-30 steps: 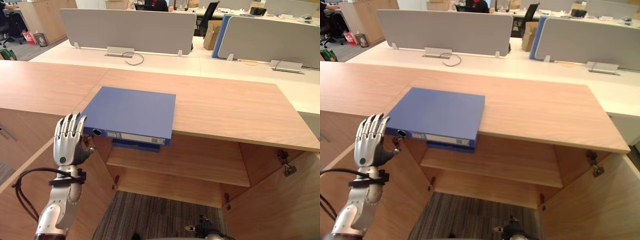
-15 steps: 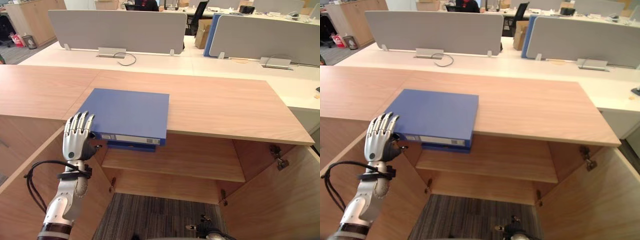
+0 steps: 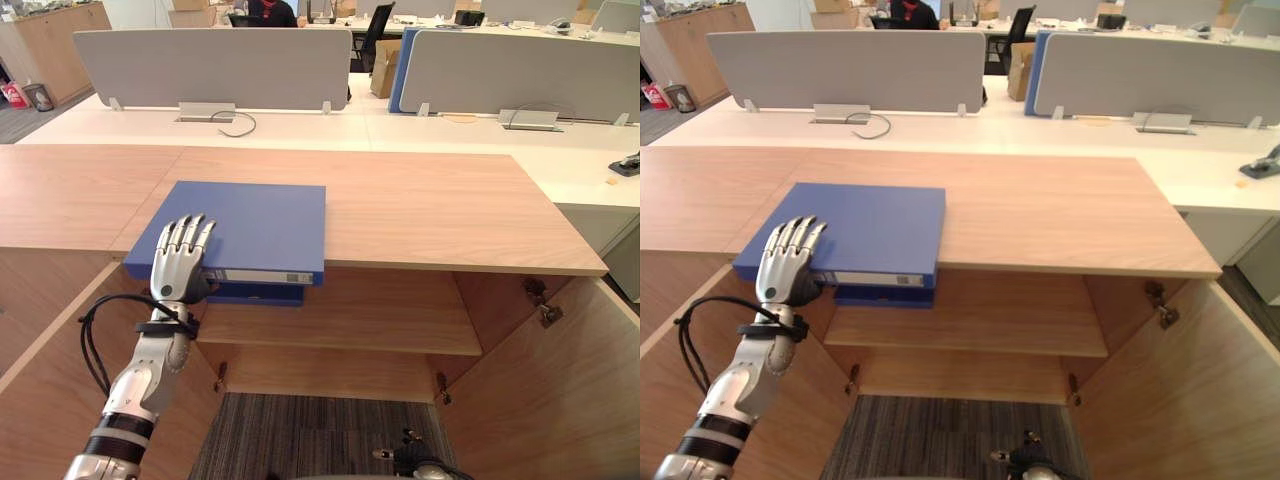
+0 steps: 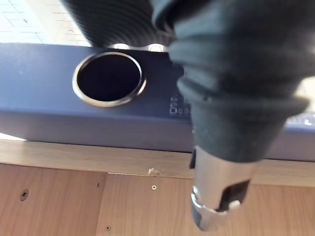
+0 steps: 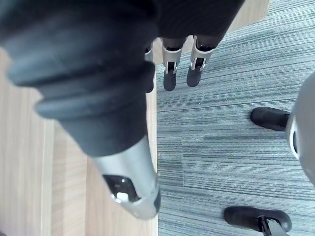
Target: Walk over to the cabinet, pick up the folder, carry it to the office cabinet, place the folder inside the office cabinet, then close the office cabinet door
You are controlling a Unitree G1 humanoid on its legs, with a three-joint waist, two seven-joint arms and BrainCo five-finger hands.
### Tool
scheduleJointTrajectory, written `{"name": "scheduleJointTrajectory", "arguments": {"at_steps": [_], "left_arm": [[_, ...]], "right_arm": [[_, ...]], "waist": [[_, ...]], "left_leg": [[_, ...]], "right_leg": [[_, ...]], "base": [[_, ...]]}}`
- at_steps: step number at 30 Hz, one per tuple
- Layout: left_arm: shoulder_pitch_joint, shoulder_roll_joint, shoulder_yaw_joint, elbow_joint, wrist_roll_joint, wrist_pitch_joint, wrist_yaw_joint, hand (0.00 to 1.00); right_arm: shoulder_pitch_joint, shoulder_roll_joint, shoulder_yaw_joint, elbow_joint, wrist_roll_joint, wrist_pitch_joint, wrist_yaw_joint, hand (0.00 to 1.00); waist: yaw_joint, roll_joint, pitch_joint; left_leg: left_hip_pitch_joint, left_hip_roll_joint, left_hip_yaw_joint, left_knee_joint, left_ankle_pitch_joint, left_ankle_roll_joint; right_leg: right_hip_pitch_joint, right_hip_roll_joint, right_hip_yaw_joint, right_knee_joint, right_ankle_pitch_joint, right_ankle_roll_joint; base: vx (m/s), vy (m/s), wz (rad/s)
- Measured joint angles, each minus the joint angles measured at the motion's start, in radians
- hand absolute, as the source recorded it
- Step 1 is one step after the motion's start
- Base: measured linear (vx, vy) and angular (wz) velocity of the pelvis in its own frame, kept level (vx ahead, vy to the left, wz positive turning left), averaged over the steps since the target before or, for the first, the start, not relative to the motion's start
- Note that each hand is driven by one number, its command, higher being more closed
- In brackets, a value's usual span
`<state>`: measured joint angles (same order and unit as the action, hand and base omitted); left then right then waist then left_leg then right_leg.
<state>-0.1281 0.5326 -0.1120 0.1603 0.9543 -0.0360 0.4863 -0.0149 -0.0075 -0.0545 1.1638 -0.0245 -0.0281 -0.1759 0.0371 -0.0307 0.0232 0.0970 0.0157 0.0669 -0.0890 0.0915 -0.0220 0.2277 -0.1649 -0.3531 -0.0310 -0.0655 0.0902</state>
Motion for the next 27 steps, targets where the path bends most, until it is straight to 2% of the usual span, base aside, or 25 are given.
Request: {"name": "scheduleJointTrajectory", "arguments": {"at_steps": [4,12,14,15,17,21,23,25,26,27], "left_arm": [[-0.029,0.03,-0.013,0.032,0.031,-0.001,-0.007,1.0],[-0.051,0.041,-0.009,0.05,0.035,-0.005,-0.007,1.0],[-0.03,0.027,0.005,-0.003,0.028,-0.001,-0.016,1.0],[0.031,-0.009,0.019,-0.117,0.01,-0.001,-0.027,1.0],[0.08,-0.034,0.012,-0.211,-0.013,-0.002,-0.029,1.0],[0.224,-0.121,-0.126,-0.508,-0.133,-0.061,-0.059,1.0],[0.275,-0.161,-0.271,-0.625,-0.249,-0.136,-0.118,1.0],[0.309,-0.204,-0.404,-0.688,-0.427,-0.225,-0.225,1.0],[0.314,-0.215,-0.418,-0.692,-0.452,-0.236,-0.243,1.0],[0.321,-0.237,-0.428,-0.691,-0.543,-0.243,-0.279,1.0]], "right_arm": [[0.0,-0.006,-0.001,0.0,0.001,0.0,0.0,0.0],[0.0,-0.019,-0.033,0.0,0.001,0.005,0.009,0.0],[0.003,-0.022,-0.035,0.0,0.001,0.005,0.01,0.0],[0.01,-0.022,-0.037,0.0,0.001,0.007,0.01,0.0],[0.014,-0.022,-0.041,0.001,0.001,0.008,0.01,0.0],[0.024,-0.022,-0.042,0.013,0.001,0.008,0.01,0.0],[0.031,-0.028,-0.045,0.027,0.001,0.008,0.009,0.0],[0.047,-0.029,-0.076,0.031,0.007,0.007,0.008,0.0],[0.048,-0.029,-0.076,0.031,0.007,0.007,0.007,0.0],[0.049,-0.031,-0.076,0.031,0.013,0.007,0.007,0.0]], "waist": [[-0.009,0.0,-0.001],[-0.019,0.007,-0.01],[-0.02,0.008,-0.01],[-0.02,0.008,-0.009],[-0.019,0.008,-0.009],[-0.013,0.011,-0.013],[-0.014,0.015,-0.028],[-0.019,0.019,-0.039],[-0.02,0.022,-0.043],[-0.021,0.028,-0.049]], "left_leg": [[0.005,0.004,0.004,-0.003,0.0,0.0],[0.009,0.006,0.008,-0.003,-0.001,-0.001],[0.009,0.006,0.008,-0.004,-0.002,-0.001],[0.008,0.006,0.008,-0.003,-0.004,-0.002],[0.006,0.006,0.008,-0.003,-0.006,-0.002],[0.0,0.007,0.011,0.001,-0.009,-0.005],[-0.021,0.008,0.013,0.001,-0.009,-0.004],[-0.022,0.009,0.015,0.001,-0.009,-0.004],[-0.022,0.009,0.015,0.001,-0.009,-0.004],[-0.021,0.011,0.015,0.001,-0.009,-0.004]], "right_leg": [[0.001,0.003,0.007,0.001,0.002,-0.001],[0.002,0.004,0.012,0.001,0.002,-0.002],[0.002,0.004,0.012,0.001,0.002,-0.002],[0.001,0.004,0.013,-0.001,0.002,-0.002],[0.0,0.004,0.013,-0.002,0.002,-0.002],[-0.01,0.003,0.029,0.004,0.002,-0.002],[-0.038,0.003,0.035,0.012,0.003,0.001],[-0.039,0.003,0.038,0.013,0.003,0.001],[-0.041,0.003,0.041,0.013,0.003,0.001],[-0.043,0.004,0.045,0.017,0.003,0.001]], "base": [[-0.04,0.011,-0.04],[-0.01,0.005,-0.01],[0.0,0.0,0.0],[0.0,0.0,0.0],[0.0,0.0,0.0],[0.0,0.011,-0.03],[-0.01,0.018,-0.03],[-0.01,0.016,-0.05],[-0.03,0.011,-0.08],[-0.03,0.007,-0.07]]}}
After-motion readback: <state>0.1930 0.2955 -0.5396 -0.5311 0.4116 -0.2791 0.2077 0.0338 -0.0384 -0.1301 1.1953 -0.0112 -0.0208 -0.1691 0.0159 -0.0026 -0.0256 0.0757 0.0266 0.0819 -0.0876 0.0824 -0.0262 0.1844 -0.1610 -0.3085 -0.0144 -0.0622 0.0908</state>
